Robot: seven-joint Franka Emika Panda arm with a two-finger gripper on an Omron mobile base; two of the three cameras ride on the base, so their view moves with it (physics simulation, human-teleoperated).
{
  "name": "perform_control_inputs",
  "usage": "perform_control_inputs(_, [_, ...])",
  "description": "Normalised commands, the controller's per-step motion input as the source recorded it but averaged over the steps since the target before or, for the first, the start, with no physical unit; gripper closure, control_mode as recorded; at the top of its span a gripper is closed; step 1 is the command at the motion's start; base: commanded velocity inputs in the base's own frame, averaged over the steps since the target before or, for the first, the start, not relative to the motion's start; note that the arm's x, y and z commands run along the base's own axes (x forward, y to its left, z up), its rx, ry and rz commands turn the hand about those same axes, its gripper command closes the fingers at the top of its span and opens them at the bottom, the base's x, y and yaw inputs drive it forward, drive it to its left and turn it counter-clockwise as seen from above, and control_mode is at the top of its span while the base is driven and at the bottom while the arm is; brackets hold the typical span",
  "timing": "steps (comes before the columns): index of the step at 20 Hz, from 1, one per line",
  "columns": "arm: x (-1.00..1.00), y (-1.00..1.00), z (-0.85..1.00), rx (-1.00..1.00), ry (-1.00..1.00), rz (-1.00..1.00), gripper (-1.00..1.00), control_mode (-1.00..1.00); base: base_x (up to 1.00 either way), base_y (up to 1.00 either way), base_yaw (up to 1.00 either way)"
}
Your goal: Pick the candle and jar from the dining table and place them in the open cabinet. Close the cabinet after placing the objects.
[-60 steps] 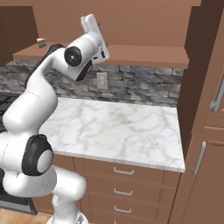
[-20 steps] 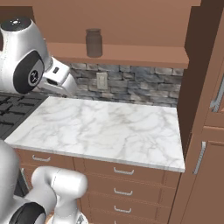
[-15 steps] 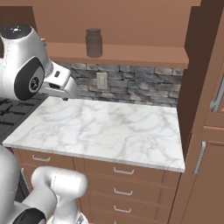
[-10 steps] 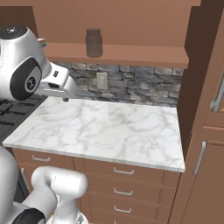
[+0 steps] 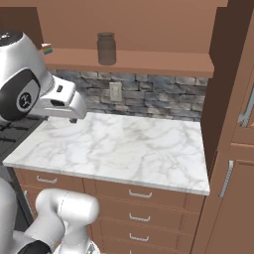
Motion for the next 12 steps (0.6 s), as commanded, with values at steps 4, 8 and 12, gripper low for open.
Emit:
perform_control_inputs(4, [-0.24,-0.02,-0.10,0.00,0.00,0.00,-1.00,-1.00,0.00,0.00,0.00])
perform_control_inputs(8, [-0.09,0.00,-0.13,0.00,0.00,0.00,-1.00,-1.00,0.00,0.00,0.00])
perform_control_inputs(12, [-0.01,0.00,-0.06,0.00,0.00,-0.01,-1.00,-1.00,0.00,0.00,0.00])
